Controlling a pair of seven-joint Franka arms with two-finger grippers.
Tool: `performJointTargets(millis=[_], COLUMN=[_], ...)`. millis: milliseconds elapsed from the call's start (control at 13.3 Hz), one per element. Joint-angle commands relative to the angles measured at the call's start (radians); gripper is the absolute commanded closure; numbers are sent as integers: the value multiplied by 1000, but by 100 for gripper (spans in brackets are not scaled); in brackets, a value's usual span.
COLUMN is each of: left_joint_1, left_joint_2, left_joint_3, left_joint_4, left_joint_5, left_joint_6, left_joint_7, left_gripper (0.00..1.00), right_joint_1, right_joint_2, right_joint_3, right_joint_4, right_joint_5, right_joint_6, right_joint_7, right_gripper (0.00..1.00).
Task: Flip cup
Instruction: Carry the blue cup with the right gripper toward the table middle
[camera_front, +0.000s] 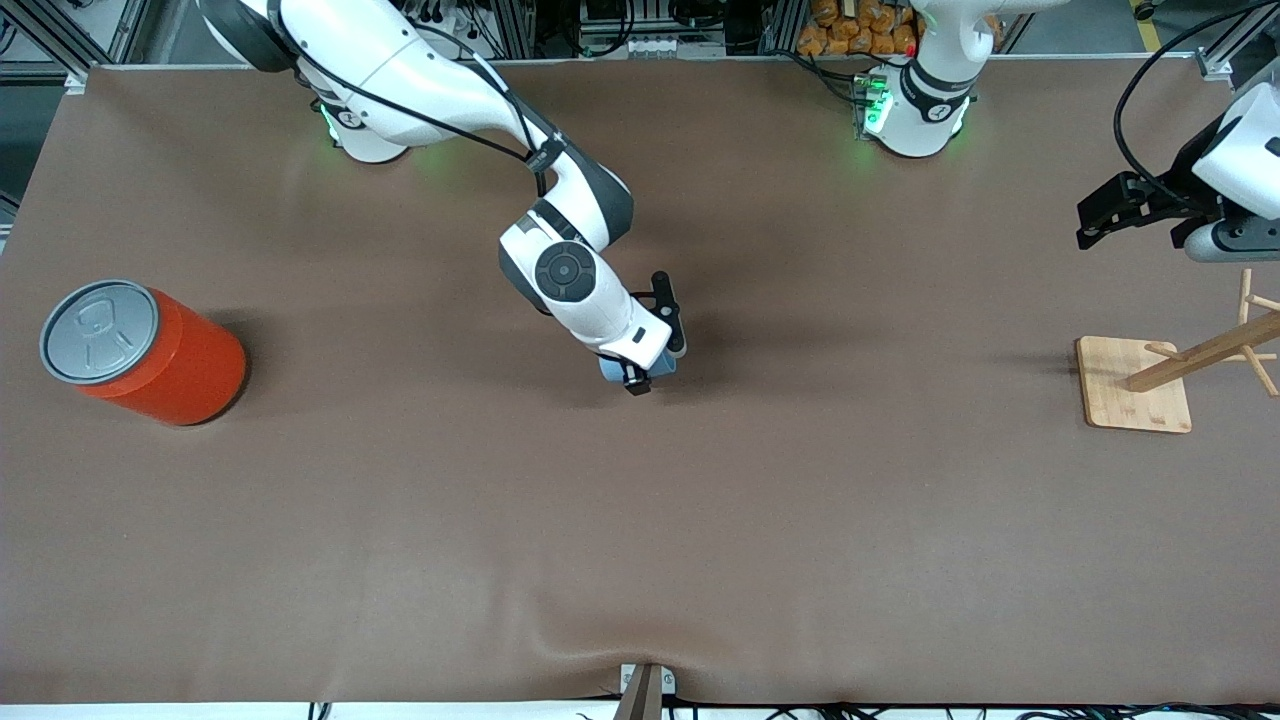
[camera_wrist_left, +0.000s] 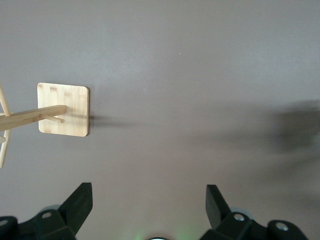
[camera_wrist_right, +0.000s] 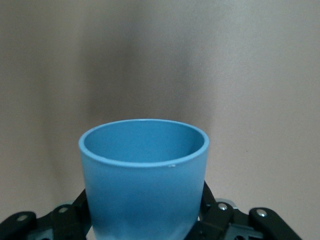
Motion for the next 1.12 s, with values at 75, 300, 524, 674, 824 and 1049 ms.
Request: performJointTargets(millis=[75, 300, 524, 674, 824, 1049], left_joint_1=[10, 25, 27, 27, 27, 25], left_joint_2=[-4, -4, -3, -3, -1, 0], left_joint_3=[-4, -4, -4, -4, -4, -4], left_joint_4=[5, 6, 9, 8, 9, 11], left_joint_5=[2, 2, 0, 2, 0, 0], left_joint_6=[-13, -13, -13, -12, -10, -10], left_joint_7=[24, 50, 55, 54, 55, 54], left_gripper=[0, 0, 0, 0, 0, 0], right_joint_1=[36, 42, 39, 33, 24, 24], right_joint_2=[45, 48, 46, 40, 34, 5], right_joint_3=[-36, -43, -43, -41, -40, -37], right_joint_4=[11, 7, 8, 11, 11, 11], right_joint_5=[-20, -19, -19, -8, -2, -2], right_joint_6=[78, 96, 95, 84, 76, -15], right_joint_7=[-31, -29, -31, -26, 0, 96], right_gripper=[88, 44, 0, 0, 0, 0])
